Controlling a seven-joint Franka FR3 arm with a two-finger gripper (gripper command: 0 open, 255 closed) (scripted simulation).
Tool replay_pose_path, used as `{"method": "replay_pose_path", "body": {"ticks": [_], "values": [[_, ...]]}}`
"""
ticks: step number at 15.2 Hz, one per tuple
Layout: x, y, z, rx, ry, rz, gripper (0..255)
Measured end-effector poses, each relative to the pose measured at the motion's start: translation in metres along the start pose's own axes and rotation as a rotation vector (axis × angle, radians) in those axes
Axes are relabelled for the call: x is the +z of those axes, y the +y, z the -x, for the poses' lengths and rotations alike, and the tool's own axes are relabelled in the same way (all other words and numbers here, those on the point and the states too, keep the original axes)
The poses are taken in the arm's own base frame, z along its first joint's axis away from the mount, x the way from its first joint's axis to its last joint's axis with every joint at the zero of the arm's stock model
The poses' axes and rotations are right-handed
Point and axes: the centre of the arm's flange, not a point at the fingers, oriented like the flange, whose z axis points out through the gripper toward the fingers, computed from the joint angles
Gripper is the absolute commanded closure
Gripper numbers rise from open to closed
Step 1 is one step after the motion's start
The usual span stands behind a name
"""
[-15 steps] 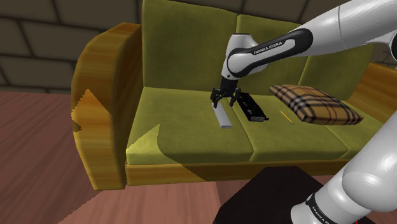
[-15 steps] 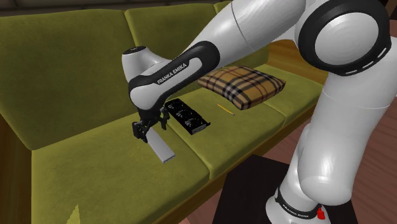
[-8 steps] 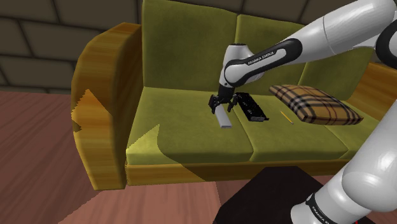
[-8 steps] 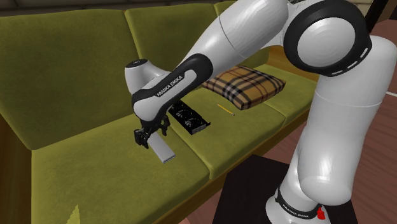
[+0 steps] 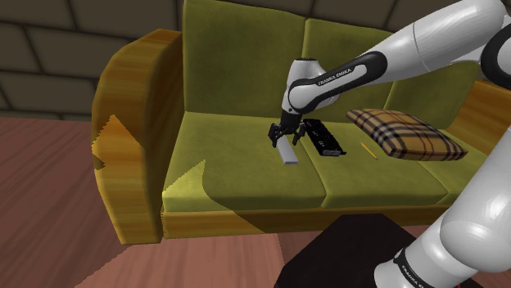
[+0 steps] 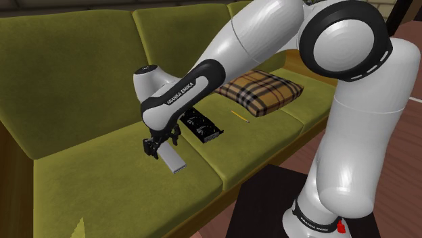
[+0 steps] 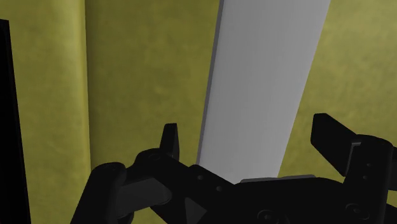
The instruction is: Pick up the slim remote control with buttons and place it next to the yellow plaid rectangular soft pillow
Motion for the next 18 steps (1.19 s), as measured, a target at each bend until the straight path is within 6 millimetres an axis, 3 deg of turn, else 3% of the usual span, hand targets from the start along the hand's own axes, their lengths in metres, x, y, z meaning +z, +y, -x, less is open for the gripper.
{"method": "replay_pose_path", "body": {"ticks": [10, 18], "values": [[0.000, 0.000, 0.000, 0.001, 0.001, -0.001, 255], [-0.036, 0.001, 0.000, 0.000, 0.000, 0.000, 255]]}}
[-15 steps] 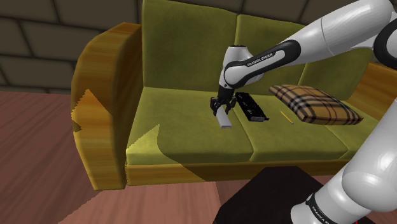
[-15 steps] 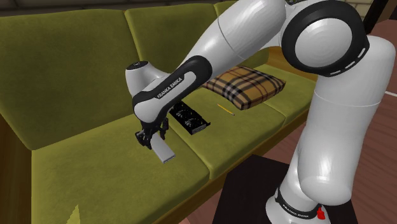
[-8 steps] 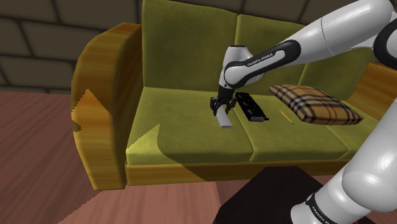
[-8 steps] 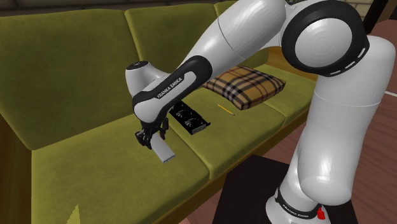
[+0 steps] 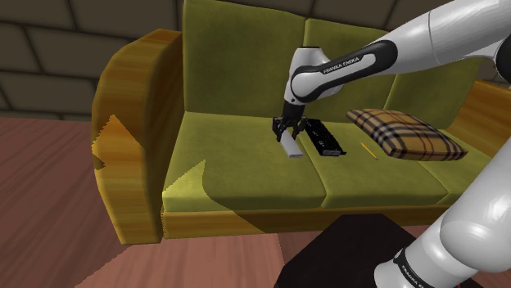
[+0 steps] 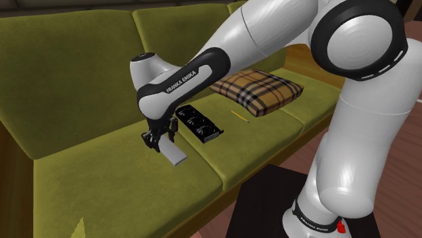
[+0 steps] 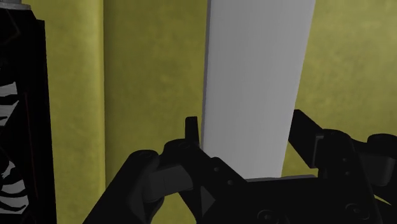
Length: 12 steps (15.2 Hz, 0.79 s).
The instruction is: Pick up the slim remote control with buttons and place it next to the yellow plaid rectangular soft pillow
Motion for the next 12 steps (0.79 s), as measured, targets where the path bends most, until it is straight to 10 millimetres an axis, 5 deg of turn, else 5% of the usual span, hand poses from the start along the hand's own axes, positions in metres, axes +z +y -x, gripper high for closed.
{"method": "replay_pose_path", "body": {"ticks": [12], "values": [[-0.064, 0.002, -0.001, 0.000, 0.000, 0.000, 255]]}}
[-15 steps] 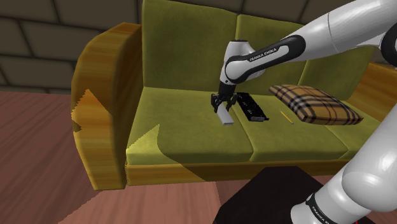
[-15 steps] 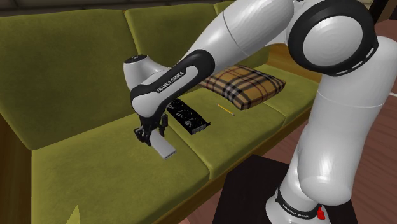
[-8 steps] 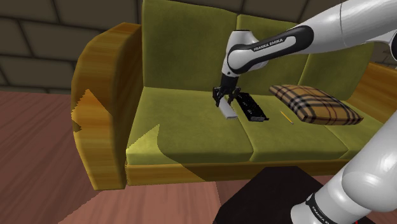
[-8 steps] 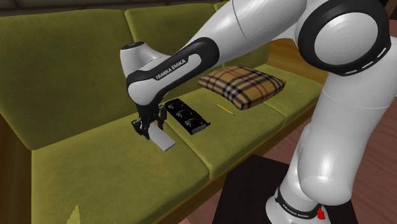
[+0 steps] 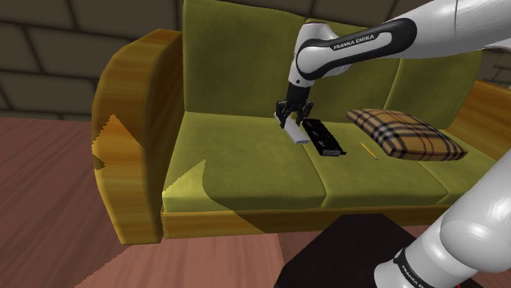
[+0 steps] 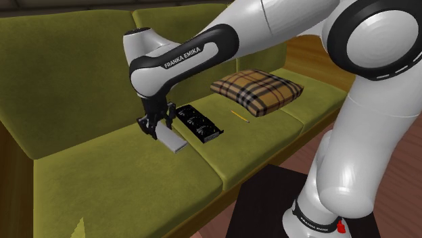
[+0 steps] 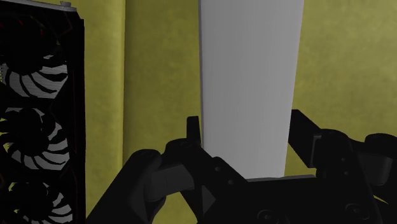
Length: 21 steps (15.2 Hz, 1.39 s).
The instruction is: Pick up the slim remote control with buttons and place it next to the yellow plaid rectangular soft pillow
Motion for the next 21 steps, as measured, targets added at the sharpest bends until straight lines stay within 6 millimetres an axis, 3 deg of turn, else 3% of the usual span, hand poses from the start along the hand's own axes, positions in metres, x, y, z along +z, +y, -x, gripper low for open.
{"method": "replay_pose_path", "body": {"ticks": [21], "values": [[-0.105, 0.009, 0.001, 0.000, 0.000, 0.000, 255]]}}
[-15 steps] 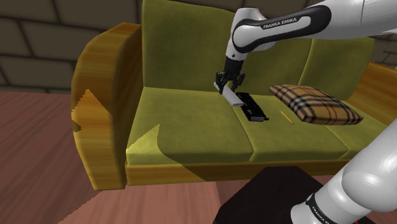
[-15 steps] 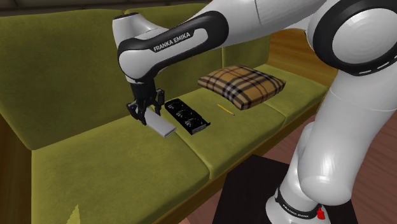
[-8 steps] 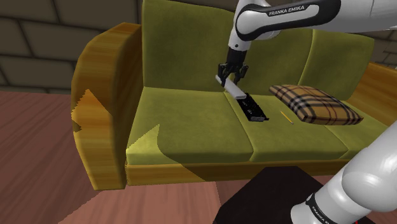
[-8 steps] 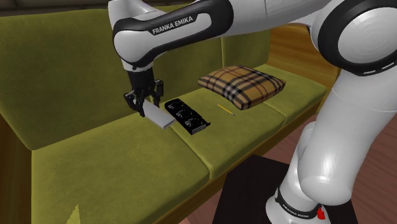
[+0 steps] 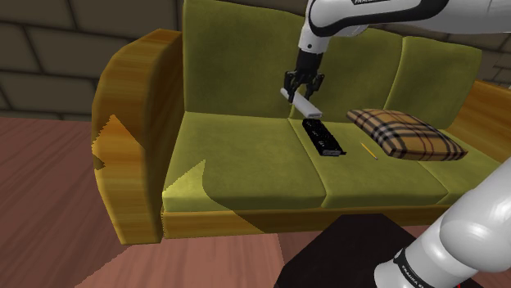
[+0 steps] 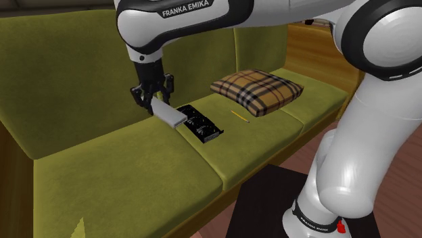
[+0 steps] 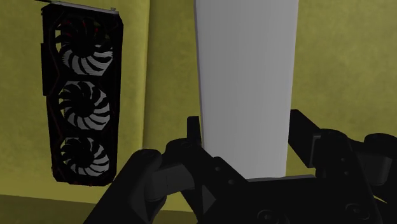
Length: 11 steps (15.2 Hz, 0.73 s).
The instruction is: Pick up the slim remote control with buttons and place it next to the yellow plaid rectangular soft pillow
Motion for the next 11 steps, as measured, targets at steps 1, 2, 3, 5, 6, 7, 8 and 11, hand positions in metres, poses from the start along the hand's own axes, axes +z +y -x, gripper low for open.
{"method": "replay_pose_path", "body": {"ticks": [1, 2, 3, 5, 6, 7, 8, 11], "values": [[-0.001, 0.011, 0.001, 0.000, 0.000, 0.000, 255], [-0.001, 0.022, 0.004, 0.001, 0.000, 0.000, 255], [-0.001, 0.033, 0.007, 0.001, 0.000, 0.000, 255], [0.000, 0.057, 0.009, 0.001, 0.000, 0.000, 255], [0.000, 0.071, 0.012, 0.001, 0.000, 0.000, 255], [0.000, 0.087, 0.014, 0.002, 0.000, 0.000, 255], [0.001, 0.100, 0.015, 0.002, 0.000, 0.000, 255], [0.001, 0.138, 0.018, 0.002, 0.000, 0.000, 255]]}}
